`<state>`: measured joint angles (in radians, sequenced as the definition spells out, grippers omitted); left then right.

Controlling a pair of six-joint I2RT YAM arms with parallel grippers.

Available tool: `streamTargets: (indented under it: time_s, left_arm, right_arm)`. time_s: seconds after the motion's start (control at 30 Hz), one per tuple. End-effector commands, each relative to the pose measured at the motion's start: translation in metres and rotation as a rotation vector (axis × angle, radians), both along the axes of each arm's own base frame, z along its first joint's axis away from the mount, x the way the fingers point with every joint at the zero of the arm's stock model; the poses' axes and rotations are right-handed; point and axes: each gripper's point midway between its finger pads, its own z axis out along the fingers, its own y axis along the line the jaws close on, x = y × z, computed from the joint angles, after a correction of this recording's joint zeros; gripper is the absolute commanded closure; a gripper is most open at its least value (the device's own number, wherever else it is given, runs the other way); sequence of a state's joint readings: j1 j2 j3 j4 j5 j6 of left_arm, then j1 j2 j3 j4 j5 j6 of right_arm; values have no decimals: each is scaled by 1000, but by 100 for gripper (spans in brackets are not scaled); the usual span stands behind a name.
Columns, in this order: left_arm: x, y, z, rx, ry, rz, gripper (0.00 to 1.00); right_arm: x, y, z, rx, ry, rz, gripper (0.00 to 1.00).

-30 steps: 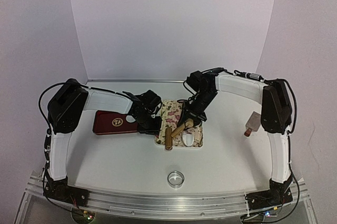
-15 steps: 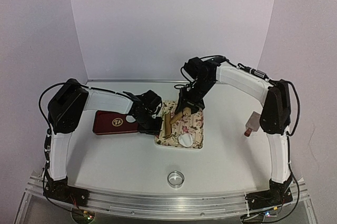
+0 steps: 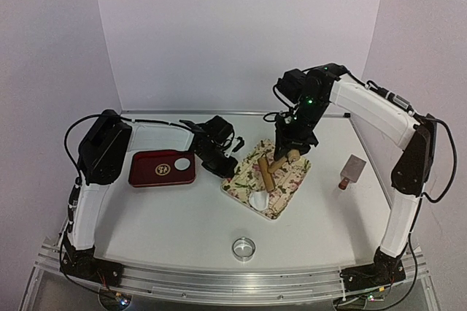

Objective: Roll out the dumpling wrappers from the dough
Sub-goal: Adjust the work surface at the center of the board.

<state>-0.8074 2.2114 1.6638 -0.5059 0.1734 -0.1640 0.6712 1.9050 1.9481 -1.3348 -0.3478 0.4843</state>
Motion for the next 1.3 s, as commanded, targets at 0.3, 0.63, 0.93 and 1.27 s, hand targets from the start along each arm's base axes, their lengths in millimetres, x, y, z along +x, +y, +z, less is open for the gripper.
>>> streamTargets:
  time_s: [0.3, 0.63, 0.93, 1.27]
  left_arm:
    - [23, -9, 39, -62, -3, 173, 54]
    - [-28, 22, 20, -144, 473, 790, 43]
    - [-51, 14, 1, -178, 578, 885, 50]
    - [-66, 7, -35, -59, 564, 912, 83]
  right_arm:
    - [-10, -31, 4, -174, -42, 79, 100]
    - [-4, -35, 16, -171, -97, 34, 100]
    - [-7, -31, 20, -129, -112, 66, 100]
    - [-14, -26, 27, -69, -135, 127, 100]
